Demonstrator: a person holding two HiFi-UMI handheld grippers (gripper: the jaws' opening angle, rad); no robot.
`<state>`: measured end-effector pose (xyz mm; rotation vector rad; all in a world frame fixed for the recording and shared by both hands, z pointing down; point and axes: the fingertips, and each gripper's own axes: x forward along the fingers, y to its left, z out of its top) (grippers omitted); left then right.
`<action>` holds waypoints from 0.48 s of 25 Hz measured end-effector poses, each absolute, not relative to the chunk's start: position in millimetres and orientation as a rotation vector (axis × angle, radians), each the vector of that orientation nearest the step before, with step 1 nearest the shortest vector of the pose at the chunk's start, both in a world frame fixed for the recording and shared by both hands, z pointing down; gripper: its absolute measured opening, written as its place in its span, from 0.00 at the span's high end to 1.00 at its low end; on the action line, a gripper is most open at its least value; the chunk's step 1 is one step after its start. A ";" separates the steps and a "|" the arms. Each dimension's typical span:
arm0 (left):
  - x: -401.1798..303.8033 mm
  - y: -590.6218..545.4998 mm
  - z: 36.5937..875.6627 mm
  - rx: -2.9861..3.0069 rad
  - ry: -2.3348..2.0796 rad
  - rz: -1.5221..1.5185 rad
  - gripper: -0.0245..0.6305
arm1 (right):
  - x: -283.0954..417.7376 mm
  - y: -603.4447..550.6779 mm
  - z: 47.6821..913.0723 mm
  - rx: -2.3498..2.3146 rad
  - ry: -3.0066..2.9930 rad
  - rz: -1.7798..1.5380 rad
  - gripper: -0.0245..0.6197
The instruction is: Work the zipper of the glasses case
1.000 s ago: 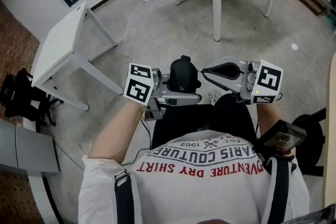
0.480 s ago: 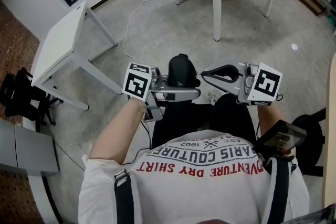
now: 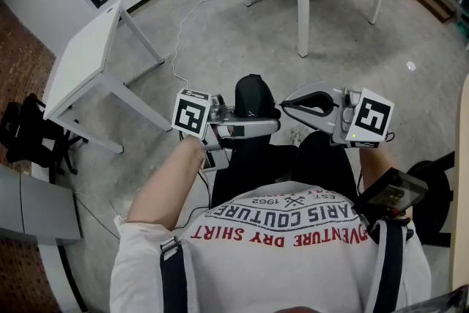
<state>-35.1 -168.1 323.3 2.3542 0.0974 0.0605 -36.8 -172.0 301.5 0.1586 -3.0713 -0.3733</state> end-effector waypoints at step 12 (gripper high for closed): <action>-38.9 -181.6 312.1 2.292 0.066 -0.082 0.58 | -40.4 -166.9 307.2 0.117 -3.057 -0.376 0.96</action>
